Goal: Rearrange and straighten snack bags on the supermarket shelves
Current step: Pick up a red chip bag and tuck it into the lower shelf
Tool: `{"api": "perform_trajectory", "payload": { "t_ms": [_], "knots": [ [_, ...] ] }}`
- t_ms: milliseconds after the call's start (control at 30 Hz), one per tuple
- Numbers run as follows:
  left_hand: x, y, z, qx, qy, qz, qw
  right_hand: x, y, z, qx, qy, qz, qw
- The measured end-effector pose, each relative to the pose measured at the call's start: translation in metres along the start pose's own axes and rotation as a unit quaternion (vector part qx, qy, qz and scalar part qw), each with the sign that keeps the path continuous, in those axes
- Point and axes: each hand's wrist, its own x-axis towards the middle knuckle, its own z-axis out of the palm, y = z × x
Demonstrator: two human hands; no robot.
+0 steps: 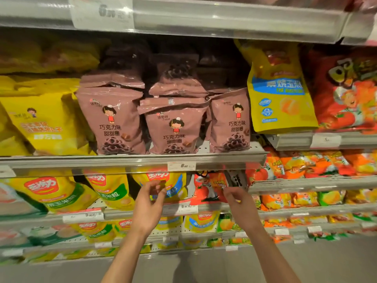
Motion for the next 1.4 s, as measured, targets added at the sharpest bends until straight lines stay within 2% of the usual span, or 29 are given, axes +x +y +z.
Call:
{"api": "perform_trajectory", "payload": {
  "t_ms": [100, 167, 267, 400, 533, 633, 800, 1000, 1100, 1233, 1400],
  "knots": [
    [-0.001, -0.005, 0.013, 0.124, -0.002, 0.058, 0.991, 0.025, 0.011, 0.002, -0.044, -0.030, 0.017, 0.998],
    [-0.002, -0.008, 0.025, 0.194, -0.011, 0.053, 0.979, 0.043, 0.018, 0.001, -0.075, -0.053, 0.019, 0.996],
    [-0.007, -0.007, 0.041, 0.219, -0.014, 0.029, 0.975, 0.061, 0.029, 0.001, -0.123, -0.074, 0.003, 0.990],
    [-0.006, -0.003, 0.056, 0.251, -0.003, 0.015, 0.968, 0.083, 0.048, 0.008, -0.188, -0.109, 0.066, 0.974],
    [-0.008, -0.003, 0.063, 0.254, 0.012, 0.001, 0.967, 0.098, 0.058, 0.017, -0.178, -0.150, 0.131, 0.964],
    [-0.009, -0.003, 0.063, 0.247, 0.018, 0.001, 0.969, 0.105, 0.062, 0.024, -0.141, -0.158, 0.171, 0.962],
    [-0.012, -0.003, 0.060, 0.227, 0.011, -0.004, 0.974, 0.102, 0.056, 0.022, -0.064, -0.129, 0.167, 0.975],
    [-0.015, -0.002, 0.065, 0.175, 0.016, -0.018, 0.984, 0.084, 0.052, 0.002, 0.007, -0.137, 0.146, 0.980],
    [-0.019, 0.005, 0.085, 0.130, -0.030, -0.065, 0.989, 0.067, 0.047, -0.015, 0.051, -0.145, 0.140, 0.978],
    [-0.023, 0.014, 0.118, 0.077, -0.100, -0.160, 0.979, 0.048, 0.053, -0.039, 0.082, -0.180, 0.130, 0.972],
    [-0.034, 0.018, 0.148, -0.061, -0.095, -0.251, 0.961, 0.036, 0.071, -0.071, 0.075, -0.210, 0.114, 0.968]
  ]
}}
